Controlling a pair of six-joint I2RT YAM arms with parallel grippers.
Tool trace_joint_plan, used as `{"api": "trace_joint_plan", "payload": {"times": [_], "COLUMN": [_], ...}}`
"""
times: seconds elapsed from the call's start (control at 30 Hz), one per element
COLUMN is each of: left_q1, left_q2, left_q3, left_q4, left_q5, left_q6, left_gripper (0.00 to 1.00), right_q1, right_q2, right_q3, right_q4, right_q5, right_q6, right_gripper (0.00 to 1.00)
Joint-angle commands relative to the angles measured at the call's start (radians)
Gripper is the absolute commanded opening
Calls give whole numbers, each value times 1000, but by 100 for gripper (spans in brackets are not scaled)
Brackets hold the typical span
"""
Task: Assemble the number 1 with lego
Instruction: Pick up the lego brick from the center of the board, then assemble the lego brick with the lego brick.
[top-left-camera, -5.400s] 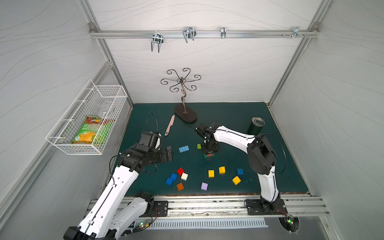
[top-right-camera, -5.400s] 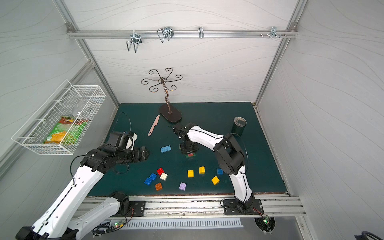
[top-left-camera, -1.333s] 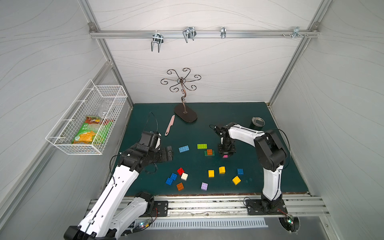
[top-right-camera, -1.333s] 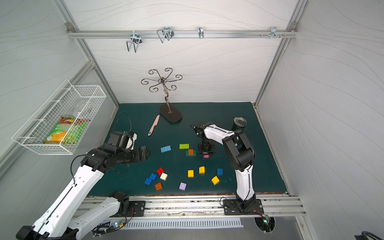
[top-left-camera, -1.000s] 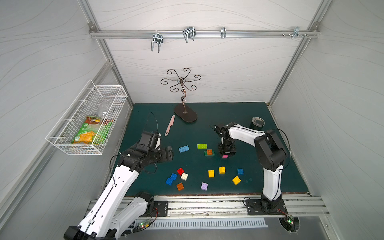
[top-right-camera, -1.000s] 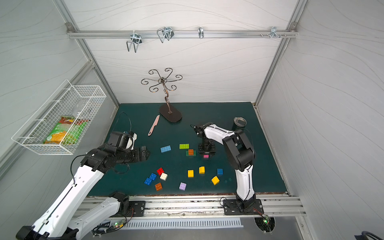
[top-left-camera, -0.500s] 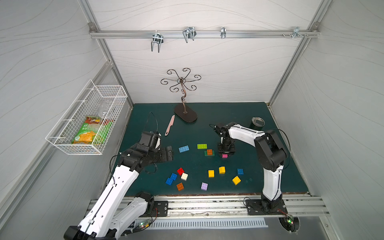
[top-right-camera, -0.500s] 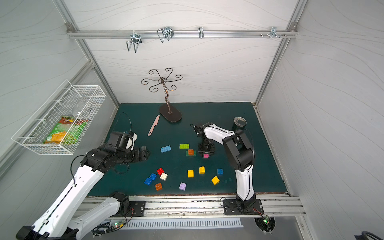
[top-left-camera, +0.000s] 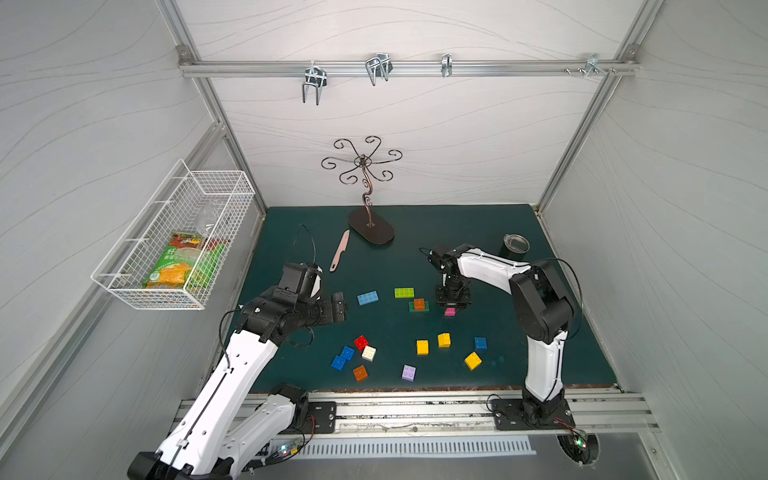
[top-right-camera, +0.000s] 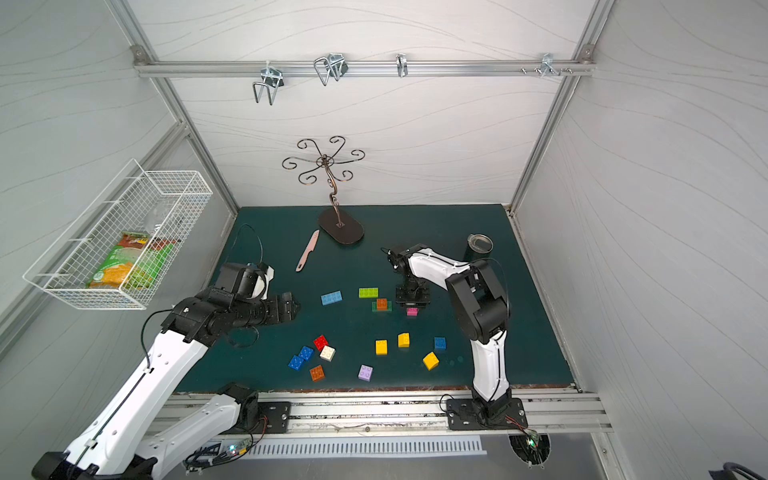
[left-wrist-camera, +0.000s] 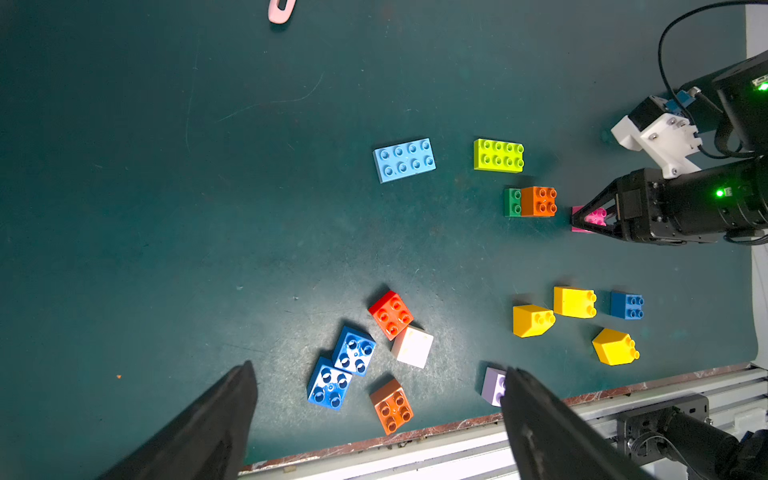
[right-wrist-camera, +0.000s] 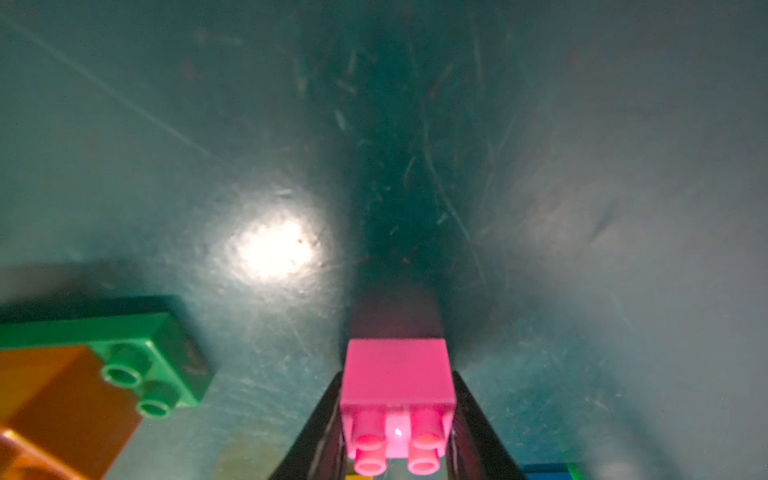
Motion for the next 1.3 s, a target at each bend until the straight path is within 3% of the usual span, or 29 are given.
{"api": "trace_joint_plan", "payload": {"times": [0.0, 0.13, 0.27, 0.43, 0.77, 1.27], "left_q1": [-4, -4, -4, -4, -4, -4], "left_q2": [-3, -5, -6, -6, -25, -41], "left_q3": [4, 4, 4, 4, 1, 1], "left_q4": [37, 37, 37, 37, 39, 40], "left_q5": [3, 0, 1, 5, 1, 0], "left_q6": [0, 0, -1, 0, -1, 0], "left_gripper": [97, 96, 95, 95, 94, 95], "right_q1": [6, 5, 11, 45, 130, 164], "right_q2": [-38, -48, -81, -99, 17, 121], "right_q3": [8, 8, 32, 127, 327, 370], "right_q4": [-27, -31, -60, -134, -222, -192], "right_q5": [12, 3, -16, -36, -30, -45], "right_q6": [18, 23, 31, 36, 58, 85], "right_gripper": [31, 15, 10, 9, 9, 9]}}
